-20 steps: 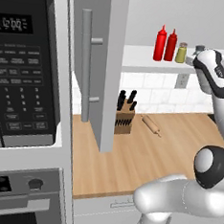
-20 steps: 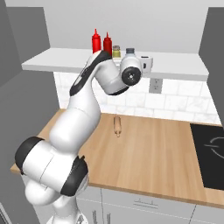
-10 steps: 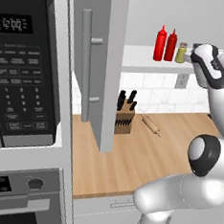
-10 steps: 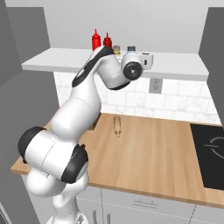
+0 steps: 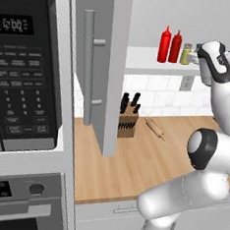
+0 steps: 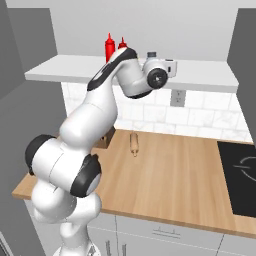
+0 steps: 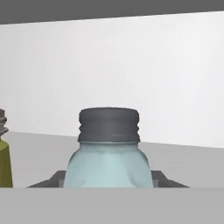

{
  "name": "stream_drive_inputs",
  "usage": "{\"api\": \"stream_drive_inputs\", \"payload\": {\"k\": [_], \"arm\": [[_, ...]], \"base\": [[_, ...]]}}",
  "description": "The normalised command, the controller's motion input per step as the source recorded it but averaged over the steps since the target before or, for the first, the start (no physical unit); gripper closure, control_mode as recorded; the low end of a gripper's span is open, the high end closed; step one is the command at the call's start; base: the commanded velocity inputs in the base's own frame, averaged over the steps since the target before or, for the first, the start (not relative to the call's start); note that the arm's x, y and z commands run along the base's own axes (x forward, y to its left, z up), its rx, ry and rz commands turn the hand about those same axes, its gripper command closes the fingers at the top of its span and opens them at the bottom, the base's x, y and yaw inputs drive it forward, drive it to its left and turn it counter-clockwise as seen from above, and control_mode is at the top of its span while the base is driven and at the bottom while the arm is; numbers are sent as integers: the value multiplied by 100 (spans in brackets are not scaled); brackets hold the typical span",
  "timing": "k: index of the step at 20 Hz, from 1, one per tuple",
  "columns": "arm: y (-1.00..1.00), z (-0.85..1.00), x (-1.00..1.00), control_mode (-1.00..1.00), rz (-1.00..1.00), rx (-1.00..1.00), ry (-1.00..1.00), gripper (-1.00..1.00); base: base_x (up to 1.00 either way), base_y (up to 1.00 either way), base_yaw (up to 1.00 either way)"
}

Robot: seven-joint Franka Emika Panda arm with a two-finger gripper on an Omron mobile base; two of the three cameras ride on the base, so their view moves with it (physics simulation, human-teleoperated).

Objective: Put the shaker and condiment bottle from the counter next to their counterparts in the cabinet.

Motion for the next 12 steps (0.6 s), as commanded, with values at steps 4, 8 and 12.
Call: {"api": "stream_drive_inputs", "payload": {"k": [4, 8, 12], "arm": [[0, -48, 30, -100, 0, 0, 0, 100], [0, -52, 20, -100, 1, 0, 2, 100], [0, -53, 5, -100, 3, 0, 2, 100]], "base": [[0, 0, 0], [0, 0, 0], [0, 0, 0]]}}
